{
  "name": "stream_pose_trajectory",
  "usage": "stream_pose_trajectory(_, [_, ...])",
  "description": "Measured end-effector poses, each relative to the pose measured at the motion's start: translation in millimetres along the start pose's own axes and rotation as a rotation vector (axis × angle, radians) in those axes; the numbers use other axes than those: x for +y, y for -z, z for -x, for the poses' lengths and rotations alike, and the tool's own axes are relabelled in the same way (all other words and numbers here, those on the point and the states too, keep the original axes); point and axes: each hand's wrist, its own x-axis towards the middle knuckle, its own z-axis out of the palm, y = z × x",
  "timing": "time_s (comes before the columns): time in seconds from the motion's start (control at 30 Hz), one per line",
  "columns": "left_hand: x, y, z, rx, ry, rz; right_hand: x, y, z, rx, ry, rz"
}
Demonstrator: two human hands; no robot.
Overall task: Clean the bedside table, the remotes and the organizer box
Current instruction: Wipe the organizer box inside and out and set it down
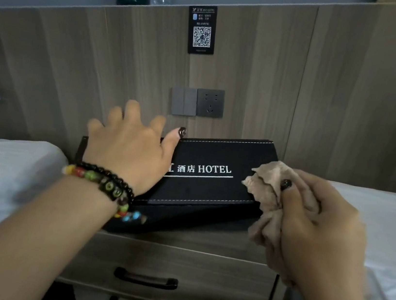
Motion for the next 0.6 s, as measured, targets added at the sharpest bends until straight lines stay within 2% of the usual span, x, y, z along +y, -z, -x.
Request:
stream_pose_trajectory(0.1, [5, -5, 9, 0.004, -0.196, 0.176, 0, 2, 4, 0.003, 0.075, 0.045])
stream_pose_trajectory(0.17, [9, -6, 14, 0.059, -0.306, 0.199, -1, 5, 5, 0.027, 0.143, 0.089])
stream_pose_trajectory(0.27, [6, -5, 22, 0.126, -0.327, 0.164, -3, 8, 7, 0.039, 0.175, 0.093])
stream_pose_trajectory(0.37, [3, -2, 34, 0.157, -0.414, 0.176, -4, 14, 10, 0.029, 0.135, -0.005])
stream_pose_trajectory(0.43, [2, 4, 36, 0.104, -0.484, 0.235, 2, 19, 16, 0.011, 0.079, -0.118])
stream_pose_trajectory(0.47, [1, 5, 35, 0.017, -0.506, 0.278, 7, 20, 23, 0.016, 0.046, -0.167])
stream_pose_trajectory(0.53, [4, 1, 37, -0.139, -0.537, 0.349, 20, 18, 40, 0.064, -0.005, -0.209])
stream_pose_trajectory(0.6, [13, -12, 49, -0.185, -0.571, 0.348, 36, 11, 56, 0.129, -0.061, -0.24])
